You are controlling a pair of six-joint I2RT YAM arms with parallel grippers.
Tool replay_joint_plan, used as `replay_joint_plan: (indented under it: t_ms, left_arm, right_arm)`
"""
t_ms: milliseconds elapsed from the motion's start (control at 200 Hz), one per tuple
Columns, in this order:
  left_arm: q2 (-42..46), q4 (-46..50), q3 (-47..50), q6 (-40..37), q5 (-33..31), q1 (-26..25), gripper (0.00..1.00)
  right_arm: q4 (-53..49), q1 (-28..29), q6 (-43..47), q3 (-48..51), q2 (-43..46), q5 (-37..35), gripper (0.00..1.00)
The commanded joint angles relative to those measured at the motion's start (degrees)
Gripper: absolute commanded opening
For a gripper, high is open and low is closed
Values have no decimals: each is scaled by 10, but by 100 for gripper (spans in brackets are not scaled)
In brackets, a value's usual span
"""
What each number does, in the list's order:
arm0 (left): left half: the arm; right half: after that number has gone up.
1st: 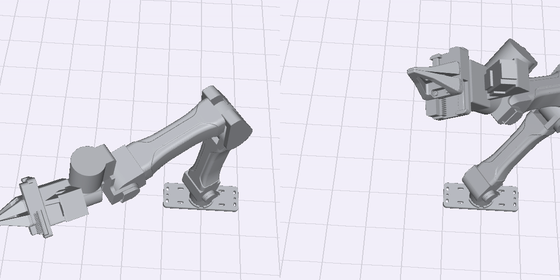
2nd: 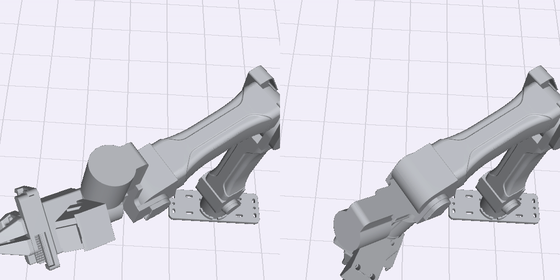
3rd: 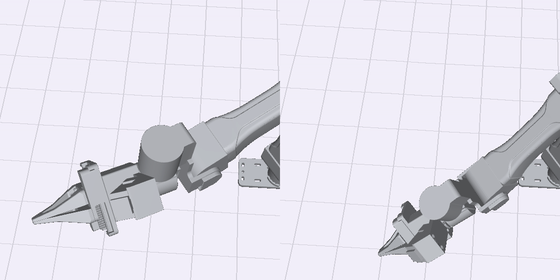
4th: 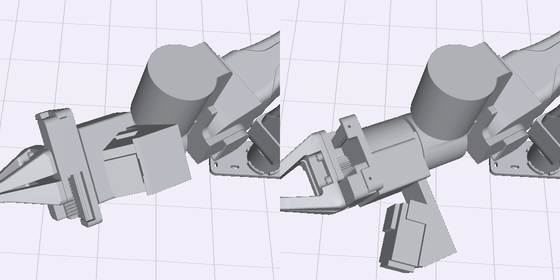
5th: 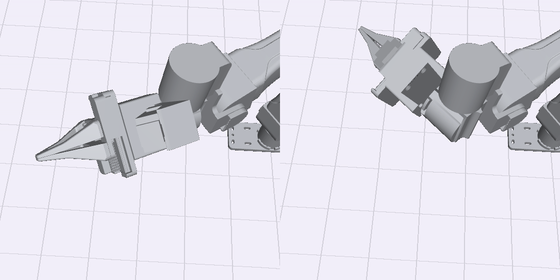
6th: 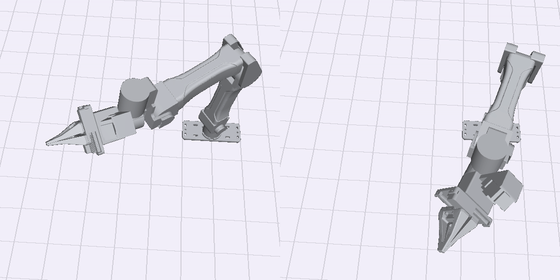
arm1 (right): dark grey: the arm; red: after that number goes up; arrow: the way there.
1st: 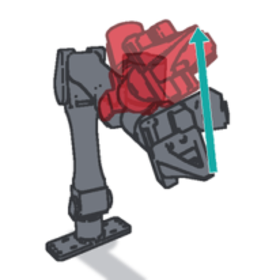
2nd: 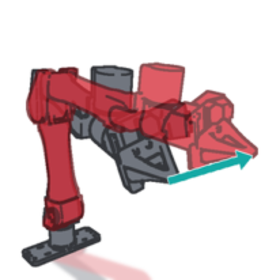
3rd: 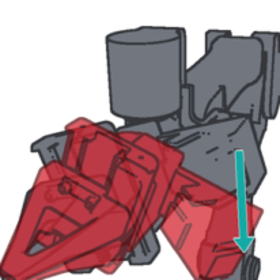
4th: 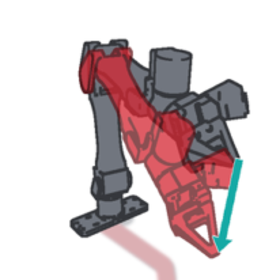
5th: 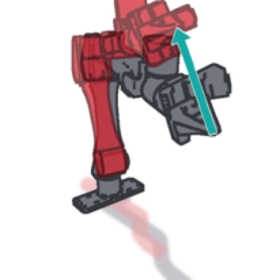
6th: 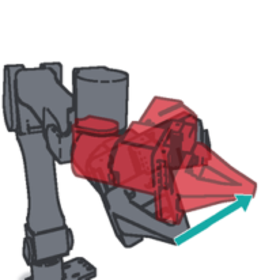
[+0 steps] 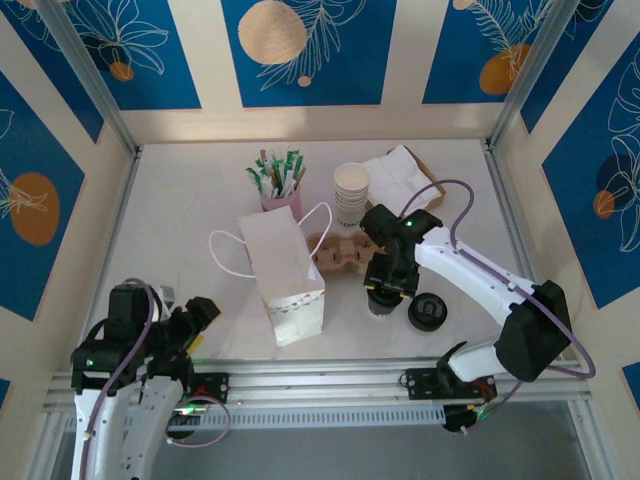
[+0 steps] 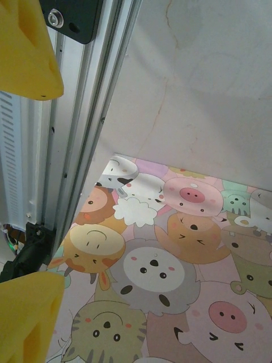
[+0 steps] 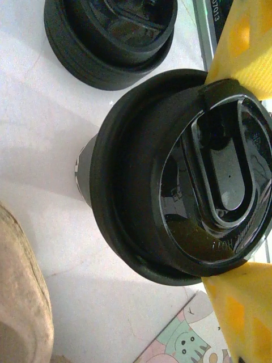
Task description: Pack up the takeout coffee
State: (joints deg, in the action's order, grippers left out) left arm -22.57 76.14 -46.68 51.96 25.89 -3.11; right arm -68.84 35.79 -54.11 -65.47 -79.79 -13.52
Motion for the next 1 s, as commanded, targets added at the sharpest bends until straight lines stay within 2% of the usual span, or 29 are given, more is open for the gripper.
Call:
replay_joint_plan:
  t_ms: [0, 565, 995]
  left_arm:
    - [1, 22, -17, -12, -7, 5, 79]
    - [2, 14, -12, -8, -7, 5, 79]
    - [-9, 12, -17, -13, -13, 5, 79]
  right_arm:
    - [-51, -13, 8, 18, 7, -12, 62]
    - [-39, -122, 76, 18, 13, -17, 62]
    - [-10, -172, 96, -1, 4, -13, 62]
